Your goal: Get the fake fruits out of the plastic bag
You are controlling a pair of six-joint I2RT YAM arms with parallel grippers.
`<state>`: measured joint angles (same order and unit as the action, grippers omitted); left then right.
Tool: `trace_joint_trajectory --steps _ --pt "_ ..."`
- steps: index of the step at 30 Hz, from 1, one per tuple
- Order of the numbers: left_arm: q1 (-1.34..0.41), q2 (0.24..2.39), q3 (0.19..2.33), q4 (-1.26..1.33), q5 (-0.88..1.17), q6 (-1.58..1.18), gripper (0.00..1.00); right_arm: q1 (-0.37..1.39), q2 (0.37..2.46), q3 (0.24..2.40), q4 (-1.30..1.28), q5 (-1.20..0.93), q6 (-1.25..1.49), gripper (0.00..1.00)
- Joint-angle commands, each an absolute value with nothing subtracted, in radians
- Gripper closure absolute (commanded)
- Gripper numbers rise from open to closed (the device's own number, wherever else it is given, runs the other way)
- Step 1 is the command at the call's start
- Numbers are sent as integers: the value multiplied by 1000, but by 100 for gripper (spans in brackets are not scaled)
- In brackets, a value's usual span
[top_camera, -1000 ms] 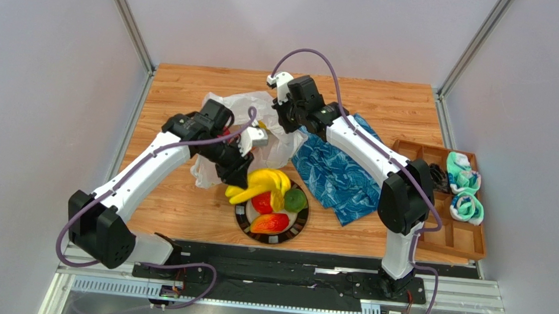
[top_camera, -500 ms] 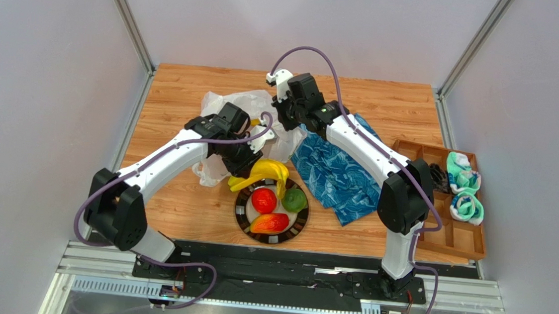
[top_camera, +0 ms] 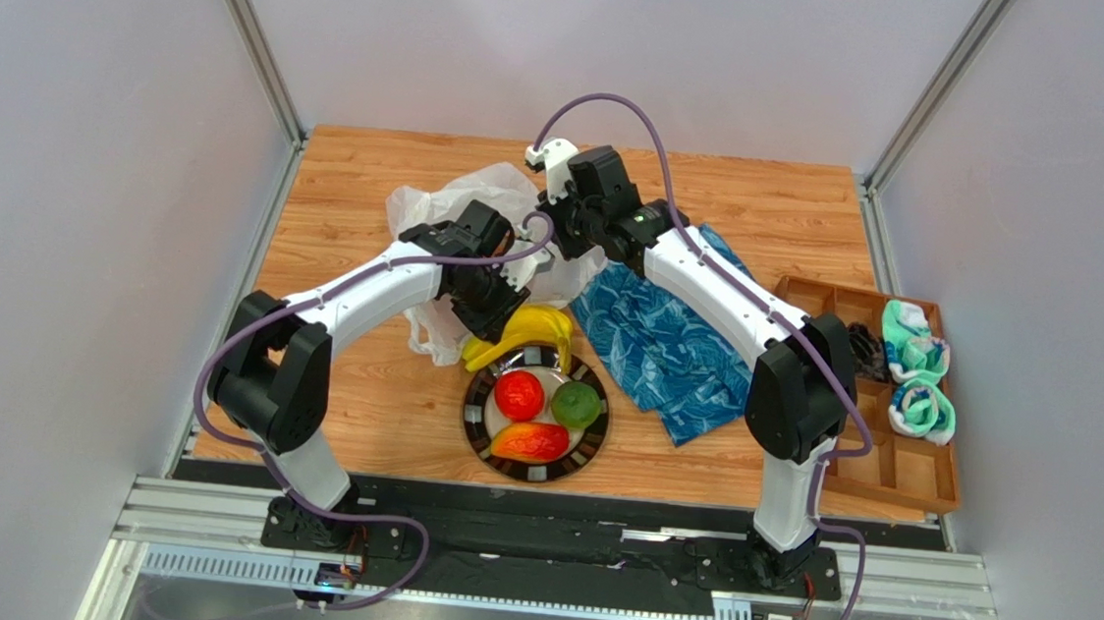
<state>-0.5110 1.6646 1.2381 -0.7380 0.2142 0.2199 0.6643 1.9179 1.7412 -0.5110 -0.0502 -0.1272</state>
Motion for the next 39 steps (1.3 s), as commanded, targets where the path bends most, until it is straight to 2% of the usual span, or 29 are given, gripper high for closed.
trace_joint_trajectory --steps 1,8,19,20,21,22,23,24,25,31,33,35,39 --pt "-511 1625 1217 -741 206 140 100 664 1914 1740 -476 -41 -141 100" --pt "-515 1554 1161 -739 253 143 100 664 1931 1755 -474 -48 -135 100" --pt "-551 1549 1137 -779 212 98 100 670 1930 1763 -479 -43 -138 100" --pt "-551 1534 1126 -799 206 100 97 669 1930 1764 -477 -43 -140 100" --pt "-551 1532 1117 -816 199 101 88 669 1930 1767 -479 -43 -140 100" --pt "-551 1534 1115 -830 169 103 74 670 1931 1773 -479 -41 -141 100" --pt "-551 1542 1115 -853 154 106 40 670 1933 1776 -479 -41 -141 100" --pt "-551 1546 1123 -857 141 115 30 670 1934 1779 -477 -41 -143 100" --pt "-551 1546 1130 -861 127 120 25 669 1937 1787 -477 -40 -144 100" --pt "-551 1460 1252 -737 199 138 17 669 1950 1825 -480 -34 -135 100" --pt "-551 1430 1278 -625 132 133 7 667 1947 1851 -488 -37 -114 100" --pt "-549 1419 1267 -486 84 176 2 667 1939 1870 -497 -60 -68 100" --pt "-523 1489 1284 -380 80 296 4 670 1908 1897 -528 -109 9 100"
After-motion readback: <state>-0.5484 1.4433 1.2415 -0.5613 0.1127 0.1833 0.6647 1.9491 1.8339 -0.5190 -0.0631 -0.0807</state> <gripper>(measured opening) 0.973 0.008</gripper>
